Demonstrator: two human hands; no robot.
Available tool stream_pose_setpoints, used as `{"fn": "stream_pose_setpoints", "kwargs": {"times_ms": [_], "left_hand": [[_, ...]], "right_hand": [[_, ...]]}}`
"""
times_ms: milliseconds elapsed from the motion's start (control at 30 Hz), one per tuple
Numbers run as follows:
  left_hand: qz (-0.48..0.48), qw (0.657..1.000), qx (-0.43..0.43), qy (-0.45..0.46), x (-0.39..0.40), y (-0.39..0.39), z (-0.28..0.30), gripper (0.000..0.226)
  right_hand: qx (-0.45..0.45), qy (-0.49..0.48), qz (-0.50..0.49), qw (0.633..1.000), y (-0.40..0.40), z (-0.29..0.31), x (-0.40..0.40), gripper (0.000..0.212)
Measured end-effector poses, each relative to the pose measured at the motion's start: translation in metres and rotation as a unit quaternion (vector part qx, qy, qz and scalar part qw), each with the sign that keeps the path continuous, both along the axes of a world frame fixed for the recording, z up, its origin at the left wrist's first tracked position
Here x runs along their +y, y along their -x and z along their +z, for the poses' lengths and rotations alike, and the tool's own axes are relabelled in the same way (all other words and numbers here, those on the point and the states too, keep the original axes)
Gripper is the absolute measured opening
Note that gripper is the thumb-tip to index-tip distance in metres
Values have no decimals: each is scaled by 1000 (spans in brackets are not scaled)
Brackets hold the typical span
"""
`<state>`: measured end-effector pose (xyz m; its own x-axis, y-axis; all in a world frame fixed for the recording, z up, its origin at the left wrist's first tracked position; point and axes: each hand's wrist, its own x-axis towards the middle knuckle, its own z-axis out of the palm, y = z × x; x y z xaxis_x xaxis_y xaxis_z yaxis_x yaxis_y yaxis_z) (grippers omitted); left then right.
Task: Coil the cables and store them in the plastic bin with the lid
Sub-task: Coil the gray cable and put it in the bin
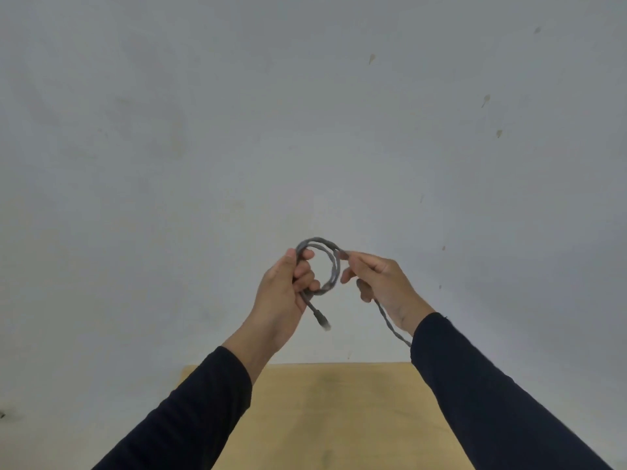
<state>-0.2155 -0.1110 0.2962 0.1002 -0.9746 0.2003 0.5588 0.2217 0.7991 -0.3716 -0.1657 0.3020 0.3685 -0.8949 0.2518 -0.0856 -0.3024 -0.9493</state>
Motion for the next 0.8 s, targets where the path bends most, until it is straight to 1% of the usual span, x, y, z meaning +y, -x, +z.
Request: {"fn": "stream_pose_setpoints", "kwargs": {"times_ms": [100,167,200,233,267,333,367,400,467,533,567,667,733,800], "left_hand": [[-2,999,46,9,-4,-1,9,35],[14,997,70,14,-10,1,15,32],[33,997,61,19,-13,0,17,30],[62,997,22,26,-17,-3,18,29],[100,993,-46,32,-20,-6,17,29],[162,965,-203,31,-22,-12,10,28],[173,950,-260,28,-21,-13,4,28],[174,938,-299,28,-19,-14,-1,28],[158,928,-337,33,-15,-14,-11,29],[121,931,-342,33,-11,-14,-18,30],[100,933,-344,35,-9,-14,-20,30],[47,935,-348,39,5,-10,-29,33],[12,944,-329,16,12,-5,-30,34],[-4,953,-304,12,14,-1,-28,36]], "right_hand": [[71,21,-54,996,-12,-27,4,30],[173,47,-51,983,-26,-42,12,34],[239,72,-33,968,-32,-47,19,36],[297,98,-10,950,-36,-52,24,38],[334,119,13,935,-39,-53,31,38],[375,153,52,913,-43,-47,41,38],[385,176,69,903,-44,-40,44,36],[389,196,84,896,-45,-31,46,34],[386,221,103,890,-44,-10,47,27],[384,248,104,883,-40,9,42,23],[374,251,97,888,-37,18,39,20],[301,212,67,927,-22,41,26,11],[294,199,57,933,-16,49,18,8],[265,186,54,945,-12,51,10,6]]}}
